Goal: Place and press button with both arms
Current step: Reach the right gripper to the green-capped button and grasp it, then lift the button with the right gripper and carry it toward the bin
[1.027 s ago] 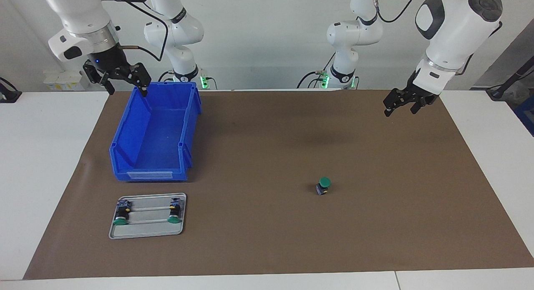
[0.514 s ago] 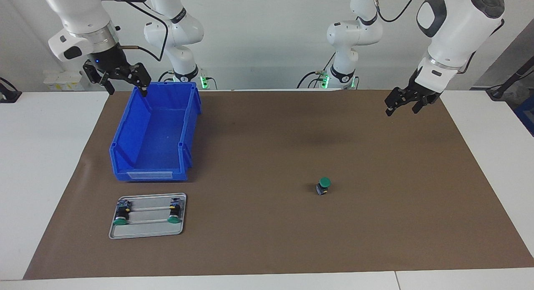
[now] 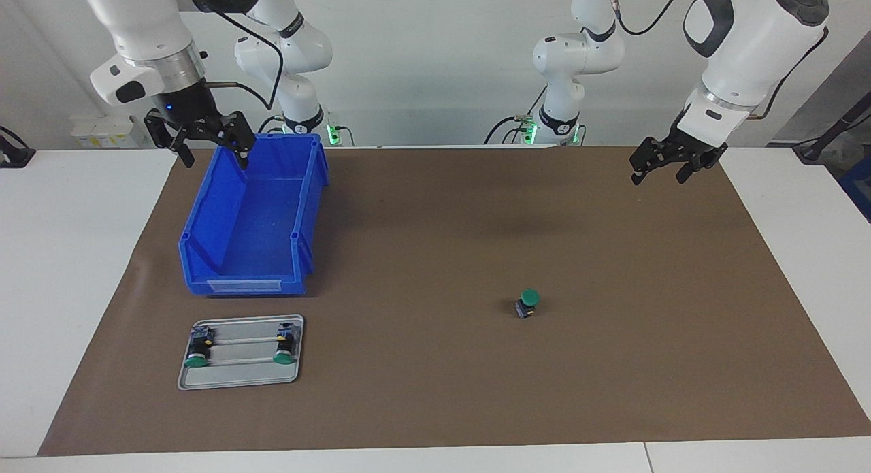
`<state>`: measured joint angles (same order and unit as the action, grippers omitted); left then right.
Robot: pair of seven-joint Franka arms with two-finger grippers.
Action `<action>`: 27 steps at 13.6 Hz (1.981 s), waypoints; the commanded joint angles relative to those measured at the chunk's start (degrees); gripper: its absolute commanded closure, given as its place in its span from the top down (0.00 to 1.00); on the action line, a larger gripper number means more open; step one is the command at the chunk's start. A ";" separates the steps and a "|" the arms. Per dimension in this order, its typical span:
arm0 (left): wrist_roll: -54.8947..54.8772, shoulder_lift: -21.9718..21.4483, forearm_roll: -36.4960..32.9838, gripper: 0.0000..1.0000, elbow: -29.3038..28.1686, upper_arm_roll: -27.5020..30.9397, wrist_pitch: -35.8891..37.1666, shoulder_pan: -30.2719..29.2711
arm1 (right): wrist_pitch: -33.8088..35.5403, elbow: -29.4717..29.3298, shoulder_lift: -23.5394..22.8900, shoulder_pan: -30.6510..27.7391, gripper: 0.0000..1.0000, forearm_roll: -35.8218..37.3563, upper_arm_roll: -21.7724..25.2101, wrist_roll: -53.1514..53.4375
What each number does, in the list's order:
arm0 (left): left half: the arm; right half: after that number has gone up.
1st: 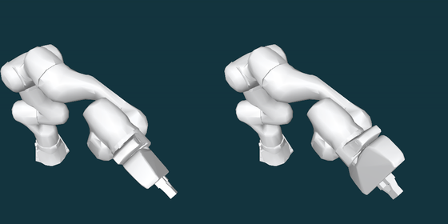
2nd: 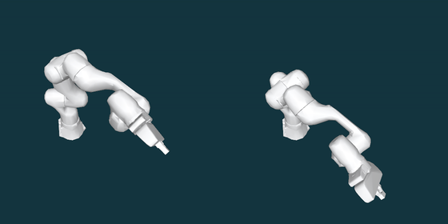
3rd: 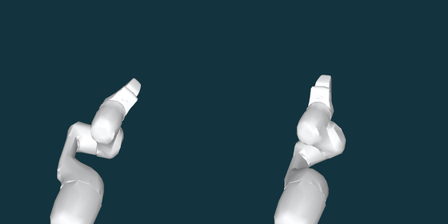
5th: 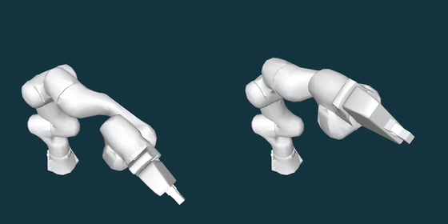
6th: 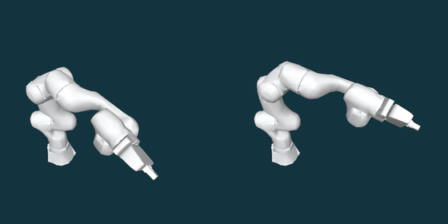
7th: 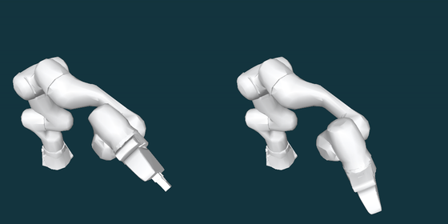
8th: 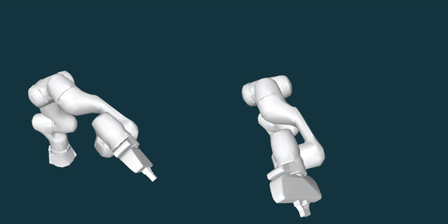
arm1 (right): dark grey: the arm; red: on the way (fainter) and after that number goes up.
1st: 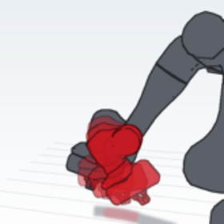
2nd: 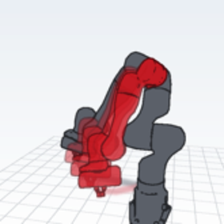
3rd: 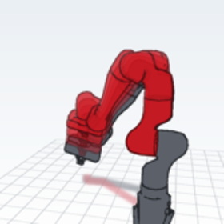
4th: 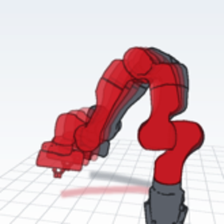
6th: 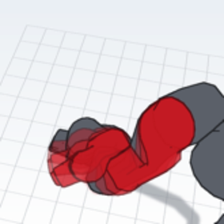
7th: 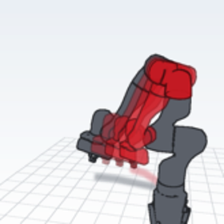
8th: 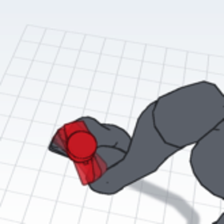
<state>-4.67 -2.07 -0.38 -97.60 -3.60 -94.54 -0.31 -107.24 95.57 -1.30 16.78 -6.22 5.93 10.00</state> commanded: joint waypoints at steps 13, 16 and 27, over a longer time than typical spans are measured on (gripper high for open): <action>4.38 -0.12 -1.29 0.99 -0.57 -0.18 -0.99 1.18 | -44.01 -18.14 -39.12 25.74 1.00 0.13 -2.86 14.96; 8.97 -0.21 -1.11 0.99 -0.75 -0.18 -1.34 2.41 | -49.20 -17.96 -41.67 26.56 1.00 7.33 -2.68 15.67; 13.70 -0.30 0.37 0.99 -1.19 -0.09 -2.31 1.54 | -52.11 -26.66 -50.99 26.20 0.98 12.29 -2.33 15.14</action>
<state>5.85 -2.01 -0.59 -97.89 -3.80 -95.56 1.16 -159.05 73.21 -49.13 43.03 4.55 3.51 24.58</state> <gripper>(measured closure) 0.013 0.000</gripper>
